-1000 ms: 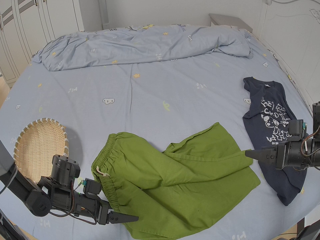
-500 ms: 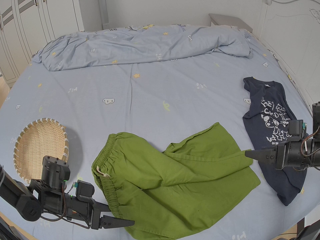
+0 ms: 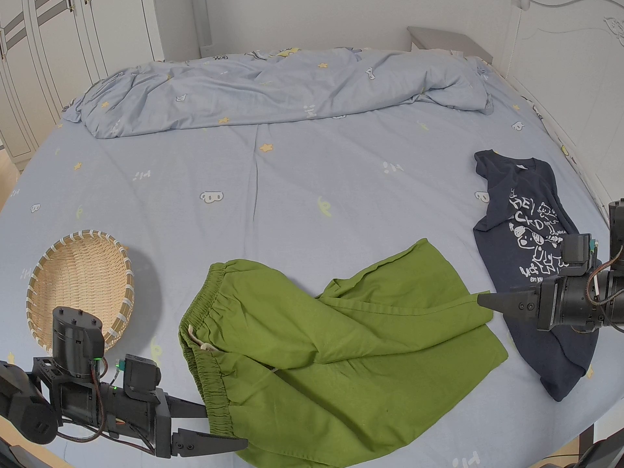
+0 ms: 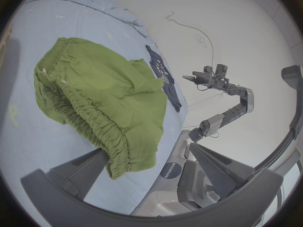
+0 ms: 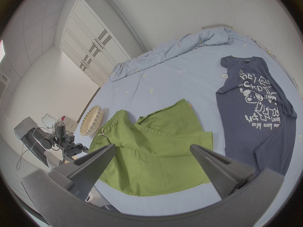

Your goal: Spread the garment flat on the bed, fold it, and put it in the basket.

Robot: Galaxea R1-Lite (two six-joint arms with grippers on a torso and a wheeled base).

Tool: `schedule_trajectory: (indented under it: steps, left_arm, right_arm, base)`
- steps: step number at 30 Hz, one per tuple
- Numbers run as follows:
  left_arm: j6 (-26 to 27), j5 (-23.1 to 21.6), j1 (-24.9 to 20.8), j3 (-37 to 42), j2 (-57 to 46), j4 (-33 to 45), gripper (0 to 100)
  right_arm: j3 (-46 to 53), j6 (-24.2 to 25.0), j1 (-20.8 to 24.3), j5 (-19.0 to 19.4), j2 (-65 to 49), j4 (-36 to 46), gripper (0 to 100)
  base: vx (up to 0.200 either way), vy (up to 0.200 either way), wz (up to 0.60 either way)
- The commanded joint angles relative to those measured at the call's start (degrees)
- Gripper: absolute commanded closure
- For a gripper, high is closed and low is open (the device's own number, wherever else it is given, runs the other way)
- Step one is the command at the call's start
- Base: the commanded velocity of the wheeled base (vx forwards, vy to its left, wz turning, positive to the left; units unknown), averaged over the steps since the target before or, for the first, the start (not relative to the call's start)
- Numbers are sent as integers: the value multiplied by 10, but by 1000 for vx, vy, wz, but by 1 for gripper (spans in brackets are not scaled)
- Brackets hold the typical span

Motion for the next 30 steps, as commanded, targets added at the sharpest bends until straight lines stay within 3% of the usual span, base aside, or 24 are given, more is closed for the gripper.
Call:
schedule_trajectory:
  steps: [1, 9, 10, 22, 25, 30]
  left_arm:
    - [-4, -8, 7, 3, -21, -1, 0]
    - [-4, -8, 9, 11, -10, 0, 0]
    - [-4, -8, 9, 11, -7, 0, 100]
    - [-3, -7, 17, 26, 21, 1, 100]
    - [-2, -4, 48, 55, 21, 1, 100]
    - [-2, -1, 134, 107, 15, 6, 100]
  right_arm:
    - [0, 0, 0, 0, 1, 0, 0]
    - [0, 0, 0, -1, 2, 1, 0]
    - [0, 0, 0, -1, 2, 0, 0]
    - [0, 0, -9, 1, 2, 0, 0]
    - [-3, 5, -19, 3, 23, 2, 0]
    - [-11, 5, -102, 19, 109, 3, 0]
  base:
    - [0, 0, 0]
    - [0, 0, 0]
    - [0, 0, 0]
    - [0, 0, 0]
    - [0, 0, 0]
    - [0, 0, 0]
